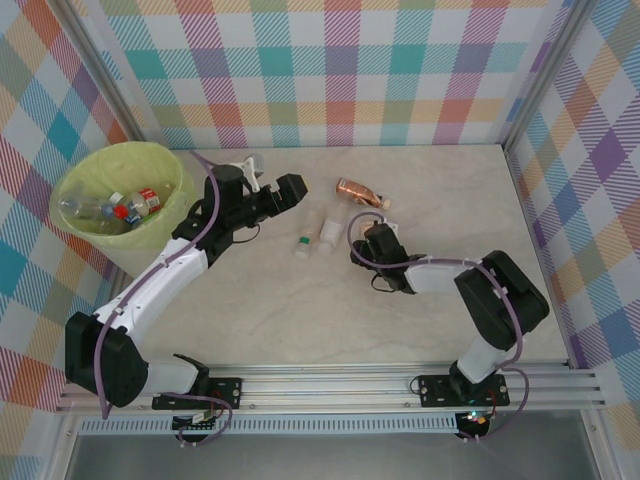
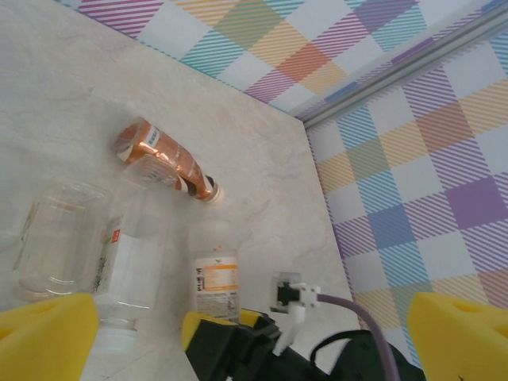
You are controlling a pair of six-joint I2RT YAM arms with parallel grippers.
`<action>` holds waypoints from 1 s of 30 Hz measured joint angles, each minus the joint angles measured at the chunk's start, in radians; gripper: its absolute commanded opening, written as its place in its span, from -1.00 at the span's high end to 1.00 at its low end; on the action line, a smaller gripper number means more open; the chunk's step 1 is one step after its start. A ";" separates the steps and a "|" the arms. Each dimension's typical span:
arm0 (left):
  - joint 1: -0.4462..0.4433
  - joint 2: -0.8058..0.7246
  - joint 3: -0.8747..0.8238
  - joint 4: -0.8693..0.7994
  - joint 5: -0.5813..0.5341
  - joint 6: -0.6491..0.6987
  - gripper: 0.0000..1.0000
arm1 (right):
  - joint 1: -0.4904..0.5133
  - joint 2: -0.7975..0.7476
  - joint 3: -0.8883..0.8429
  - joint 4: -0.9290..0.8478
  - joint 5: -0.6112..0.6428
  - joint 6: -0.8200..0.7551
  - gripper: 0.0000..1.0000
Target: Put the plastic bottles in the bin
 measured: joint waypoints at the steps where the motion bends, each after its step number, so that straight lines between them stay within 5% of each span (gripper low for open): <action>1: 0.001 0.000 -0.005 0.001 -0.005 -0.002 -1.00 | 0.000 -0.021 -0.012 0.014 -0.009 -0.015 0.11; 17: -0.004 0.166 -0.003 0.124 0.242 -0.064 -0.99 | 0.052 -0.226 0.024 0.128 -0.460 -0.262 0.05; 24: -0.015 0.168 0.003 0.151 0.257 -0.089 -0.51 | 0.100 -0.226 0.085 0.144 -0.555 -0.265 0.04; 30: -0.016 0.172 0.009 0.185 0.275 -0.081 0.18 | 0.105 -0.225 0.098 0.135 -0.569 -0.258 -0.16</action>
